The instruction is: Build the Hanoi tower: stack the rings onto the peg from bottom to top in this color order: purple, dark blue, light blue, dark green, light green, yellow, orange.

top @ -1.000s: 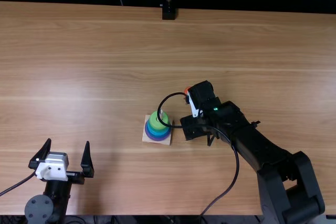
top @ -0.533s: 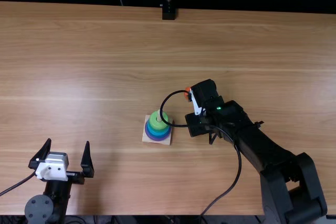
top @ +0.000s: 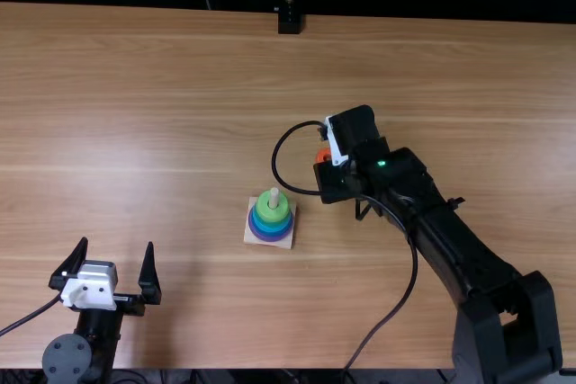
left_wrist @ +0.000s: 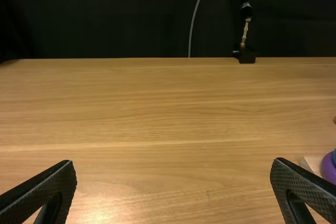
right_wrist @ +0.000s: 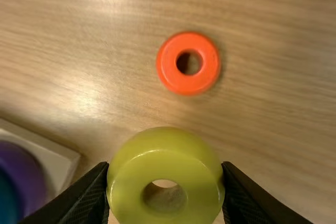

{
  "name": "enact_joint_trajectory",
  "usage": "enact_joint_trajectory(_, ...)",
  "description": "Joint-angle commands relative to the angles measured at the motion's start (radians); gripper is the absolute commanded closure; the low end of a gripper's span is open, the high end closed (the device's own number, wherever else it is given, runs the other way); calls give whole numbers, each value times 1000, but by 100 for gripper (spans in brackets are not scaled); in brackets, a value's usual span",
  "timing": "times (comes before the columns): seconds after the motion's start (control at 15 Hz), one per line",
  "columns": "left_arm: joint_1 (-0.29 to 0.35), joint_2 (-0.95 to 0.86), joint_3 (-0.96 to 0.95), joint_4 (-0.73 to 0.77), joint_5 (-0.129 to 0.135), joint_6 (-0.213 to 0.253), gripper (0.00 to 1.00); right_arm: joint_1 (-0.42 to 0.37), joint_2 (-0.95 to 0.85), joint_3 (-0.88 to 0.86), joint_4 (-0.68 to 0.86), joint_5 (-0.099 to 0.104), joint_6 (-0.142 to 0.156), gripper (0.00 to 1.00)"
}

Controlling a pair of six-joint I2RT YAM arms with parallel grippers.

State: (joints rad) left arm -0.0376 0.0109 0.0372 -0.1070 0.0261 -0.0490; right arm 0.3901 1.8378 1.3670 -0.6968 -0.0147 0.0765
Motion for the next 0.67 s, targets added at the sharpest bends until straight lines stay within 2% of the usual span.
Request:
enact_joint_trajectory(0.0,7,-11,-37,-5,-8,14,0,-5,-37,92,-68,0,-5,100)
enact_joint_trajectory(0.33,7,-11,-37,-5,-8,14,0,0,-35,357,-343,2,-8,100)
enact_joint_trajectory(0.47,7,-11,-37,-5,-8,14,0,9,-32,454,-418,0,-36,100)
enact_joint_trajectory(0.6,7,-11,-37,-5,-8,14,0,35,-29,538,-493,0,-40,100)
